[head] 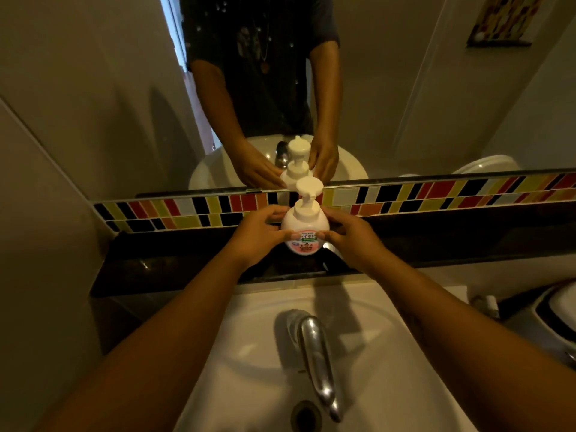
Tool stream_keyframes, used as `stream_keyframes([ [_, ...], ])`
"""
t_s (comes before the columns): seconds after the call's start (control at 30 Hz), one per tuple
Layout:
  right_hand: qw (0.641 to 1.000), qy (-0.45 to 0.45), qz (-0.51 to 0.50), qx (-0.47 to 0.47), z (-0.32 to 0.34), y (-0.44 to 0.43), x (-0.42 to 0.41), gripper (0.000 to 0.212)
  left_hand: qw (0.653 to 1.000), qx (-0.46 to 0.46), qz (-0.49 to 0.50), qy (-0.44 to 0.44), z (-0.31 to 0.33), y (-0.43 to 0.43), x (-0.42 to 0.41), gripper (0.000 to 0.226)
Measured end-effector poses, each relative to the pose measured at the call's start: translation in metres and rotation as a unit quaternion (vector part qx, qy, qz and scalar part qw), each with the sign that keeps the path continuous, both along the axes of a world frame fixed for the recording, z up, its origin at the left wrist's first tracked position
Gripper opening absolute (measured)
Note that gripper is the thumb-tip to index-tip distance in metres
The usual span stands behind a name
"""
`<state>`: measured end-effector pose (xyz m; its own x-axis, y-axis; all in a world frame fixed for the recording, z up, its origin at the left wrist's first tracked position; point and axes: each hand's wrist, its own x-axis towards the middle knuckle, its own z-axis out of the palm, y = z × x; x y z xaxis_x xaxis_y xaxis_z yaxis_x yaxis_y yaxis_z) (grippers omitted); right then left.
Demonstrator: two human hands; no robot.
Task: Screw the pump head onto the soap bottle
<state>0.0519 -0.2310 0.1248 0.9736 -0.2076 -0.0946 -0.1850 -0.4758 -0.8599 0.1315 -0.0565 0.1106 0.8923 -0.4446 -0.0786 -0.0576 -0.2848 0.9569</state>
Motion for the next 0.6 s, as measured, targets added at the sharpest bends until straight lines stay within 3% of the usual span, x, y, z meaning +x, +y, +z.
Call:
stream_keyframes([
  [0.37,1.000,-0.026,-0.003,-0.001,-0.016,0.028,0.035,0.060,0.996,-0.018,0.085,-0.008,-0.011,0.021,0.012,0.054],
  [0.5,0.999,-0.042,-0.002,-0.035,-0.017,0.030,0.037,0.061,0.996,-0.037,0.076,0.009,-0.012,0.021,0.015,0.052],
  [0.6,0.992,-0.052,-0.010,-0.118,-0.025,0.026,0.028,0.066,0.994,-0.030,0.109,0.006,-0.018,0.030,0.001,0.055],
])
